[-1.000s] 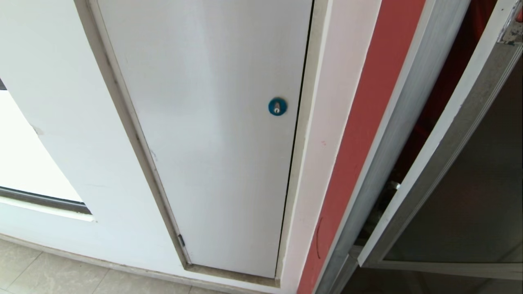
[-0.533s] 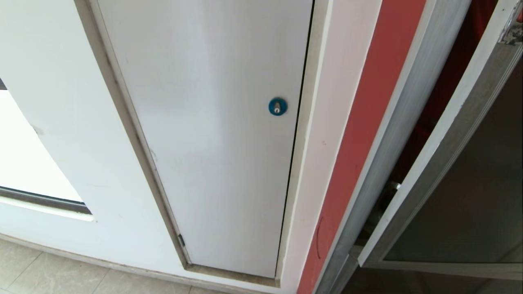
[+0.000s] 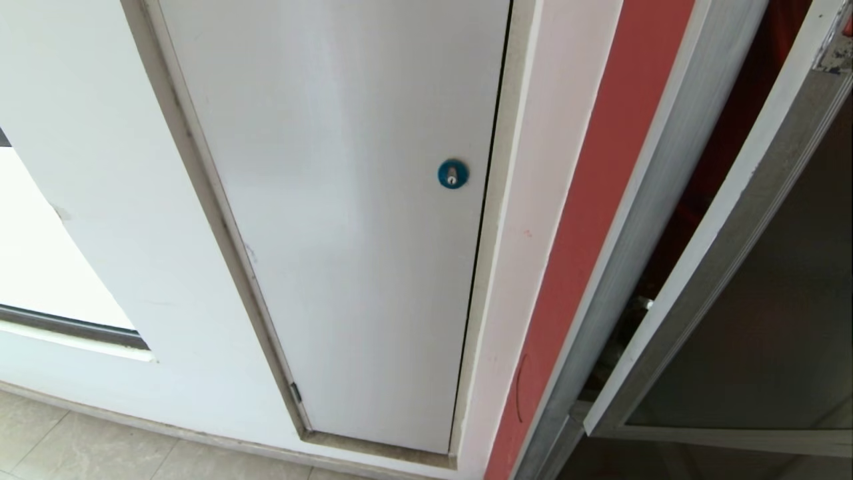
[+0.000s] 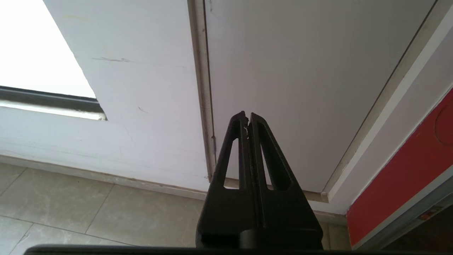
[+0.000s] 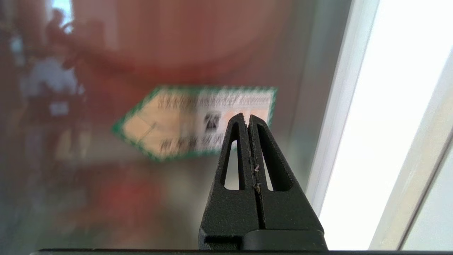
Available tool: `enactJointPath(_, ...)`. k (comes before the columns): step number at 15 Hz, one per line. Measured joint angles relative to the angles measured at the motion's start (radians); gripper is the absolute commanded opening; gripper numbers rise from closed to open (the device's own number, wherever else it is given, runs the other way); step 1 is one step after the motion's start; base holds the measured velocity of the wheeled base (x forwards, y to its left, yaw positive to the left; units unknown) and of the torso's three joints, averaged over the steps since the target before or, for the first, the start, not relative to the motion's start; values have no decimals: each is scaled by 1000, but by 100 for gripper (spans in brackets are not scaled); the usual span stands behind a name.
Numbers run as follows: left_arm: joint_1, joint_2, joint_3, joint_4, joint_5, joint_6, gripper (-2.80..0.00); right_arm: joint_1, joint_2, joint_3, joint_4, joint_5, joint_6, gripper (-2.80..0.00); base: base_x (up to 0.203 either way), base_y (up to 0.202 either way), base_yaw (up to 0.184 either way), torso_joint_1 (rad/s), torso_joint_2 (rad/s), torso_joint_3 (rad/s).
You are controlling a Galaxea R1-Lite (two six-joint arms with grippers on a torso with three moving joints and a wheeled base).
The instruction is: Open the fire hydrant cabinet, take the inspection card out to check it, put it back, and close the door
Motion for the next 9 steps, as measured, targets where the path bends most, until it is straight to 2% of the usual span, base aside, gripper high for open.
enactJointPath(2, 0, 0, 0, 0, -1, 0, -280, 3, -49, 77, 0, 34, 1, -280, 0, 0, 0, 0, 0, 0)
enactJointPath(5, 0, 0, 0, 0, 0, 0, -280, 11, -149, 216, 2, 146, 8, -280, 0, 0, 0, 0, 0, 0)
enactJointPath(6, 0, 0, 0, 0, 0, 0, -280, 12, -176, 263, 0, 173, 34, -280, 0, 0, 0, 0, 0, 0)
enactJointPath(9, 0, 0, 0, 0, 0, 0, -280, 14, -214, 371, -2, 268, 224, -280, 0, 0, 0, 0, 0, 0)
